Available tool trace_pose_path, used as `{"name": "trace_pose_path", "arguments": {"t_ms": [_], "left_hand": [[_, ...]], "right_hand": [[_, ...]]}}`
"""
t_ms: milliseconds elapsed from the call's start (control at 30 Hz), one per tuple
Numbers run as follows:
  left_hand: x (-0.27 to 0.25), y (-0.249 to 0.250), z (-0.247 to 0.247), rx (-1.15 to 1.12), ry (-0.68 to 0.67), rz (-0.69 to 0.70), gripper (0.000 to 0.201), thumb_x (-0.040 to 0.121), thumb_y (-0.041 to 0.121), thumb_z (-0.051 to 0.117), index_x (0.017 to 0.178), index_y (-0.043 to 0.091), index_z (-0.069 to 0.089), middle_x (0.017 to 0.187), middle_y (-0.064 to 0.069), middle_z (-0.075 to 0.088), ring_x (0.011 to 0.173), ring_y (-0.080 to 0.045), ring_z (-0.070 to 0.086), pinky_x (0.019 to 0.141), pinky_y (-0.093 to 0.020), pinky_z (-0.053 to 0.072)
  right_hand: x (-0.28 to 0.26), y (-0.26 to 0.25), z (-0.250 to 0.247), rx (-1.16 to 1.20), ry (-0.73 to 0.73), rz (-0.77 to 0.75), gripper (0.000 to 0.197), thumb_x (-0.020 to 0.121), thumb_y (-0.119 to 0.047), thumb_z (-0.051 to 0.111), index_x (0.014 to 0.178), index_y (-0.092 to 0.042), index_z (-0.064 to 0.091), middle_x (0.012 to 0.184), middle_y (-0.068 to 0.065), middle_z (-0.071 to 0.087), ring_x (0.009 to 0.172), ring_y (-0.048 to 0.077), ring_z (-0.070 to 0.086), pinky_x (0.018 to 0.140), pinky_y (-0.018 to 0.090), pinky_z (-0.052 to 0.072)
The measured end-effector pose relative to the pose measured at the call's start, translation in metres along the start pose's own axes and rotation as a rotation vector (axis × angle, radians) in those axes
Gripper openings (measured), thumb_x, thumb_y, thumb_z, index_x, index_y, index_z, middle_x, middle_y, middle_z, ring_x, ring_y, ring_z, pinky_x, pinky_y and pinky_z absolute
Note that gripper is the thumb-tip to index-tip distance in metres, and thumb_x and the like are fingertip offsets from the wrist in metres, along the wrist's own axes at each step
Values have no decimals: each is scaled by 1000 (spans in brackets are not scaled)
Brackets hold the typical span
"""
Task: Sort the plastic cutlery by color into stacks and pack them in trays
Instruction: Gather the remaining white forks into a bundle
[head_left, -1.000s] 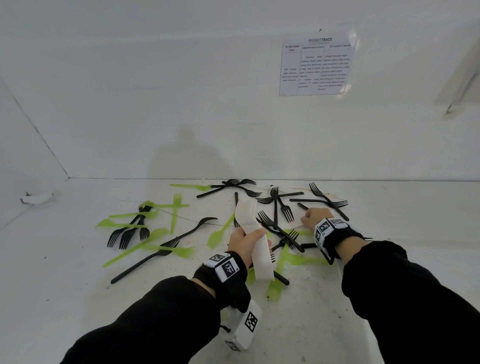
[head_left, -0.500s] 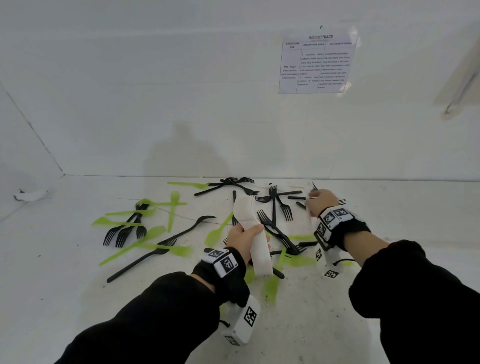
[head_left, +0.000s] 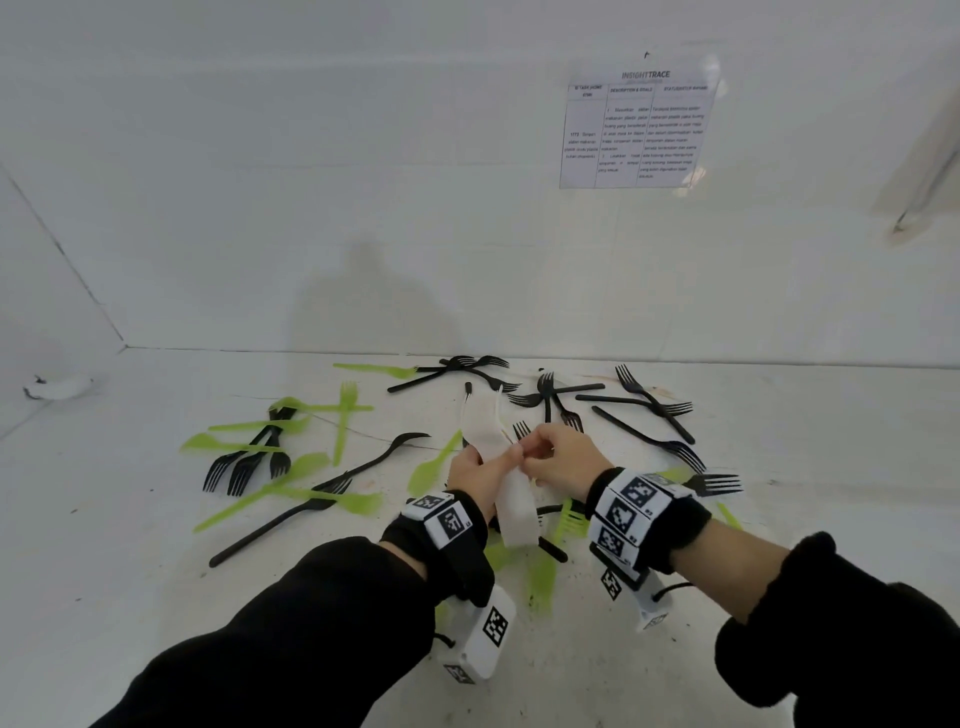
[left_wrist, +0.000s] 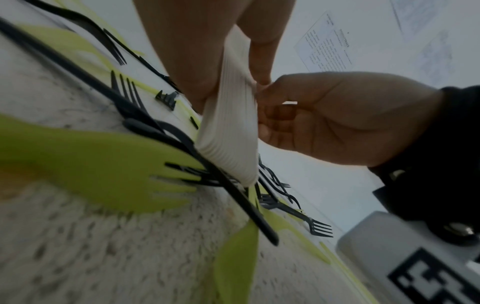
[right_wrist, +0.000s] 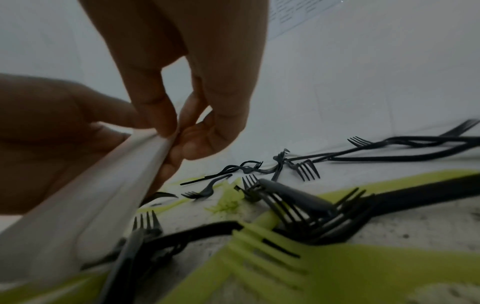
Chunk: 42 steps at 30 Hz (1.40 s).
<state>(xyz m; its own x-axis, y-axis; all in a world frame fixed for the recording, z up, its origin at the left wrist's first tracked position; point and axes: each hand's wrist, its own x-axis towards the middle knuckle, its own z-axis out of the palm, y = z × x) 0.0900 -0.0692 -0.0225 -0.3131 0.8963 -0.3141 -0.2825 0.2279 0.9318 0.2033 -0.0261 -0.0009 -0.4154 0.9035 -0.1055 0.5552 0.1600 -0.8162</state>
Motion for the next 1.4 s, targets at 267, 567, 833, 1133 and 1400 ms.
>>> {"name": "trace_pose_path", "arguments": {"t_ms": [267,567,833,1133,1400], "left_hand": [[27,7,-2,-5,19,-27,13,81,0,67,82,7,56,69,-10,62,48,-17,63,59,-35,54],[50,0,-6,8,12,-80,13,80,1,68,86,5,58,63,-7,65,50,-18,63,63,-38,55],[61,-3,-5,61,-8,-60,14,82,1,67,79,12,59,53,3,66,50,-13,64,59,-32,56],[51,2,0,106,32,3,11,81,1,68,89,3,60,72,-10,63,53,-19,63,64,-37,57],[38,9,-2,148,11,44,13,78,5,71,82,9,59,73,-13,65,66,-27,62,79,-48,53]], "right_hand": [[60,-15,-39,-309,-90,95,21,90,-18,49,97,-18,69,101,6,63,94,21,58,71,25,46],[146,31,-60,-641,-24,267,50,100,-19,30,148,-8,19,153,12,27,138,30,31,112,31,27],[159,38,-55,-574,48,127,28,89,-11,48,113,-23,55,117,9,61,110,29,55,91,32,40],[124,12,-65,118,334,124,29,83,-26,65,63,-15,46,71,7,58,62,17,58,54,24,53],[83,-16,-68,251,448,99,22,77,-11,71,77,-15,50,77,11,61,40,9,56,41,15,49]]}}
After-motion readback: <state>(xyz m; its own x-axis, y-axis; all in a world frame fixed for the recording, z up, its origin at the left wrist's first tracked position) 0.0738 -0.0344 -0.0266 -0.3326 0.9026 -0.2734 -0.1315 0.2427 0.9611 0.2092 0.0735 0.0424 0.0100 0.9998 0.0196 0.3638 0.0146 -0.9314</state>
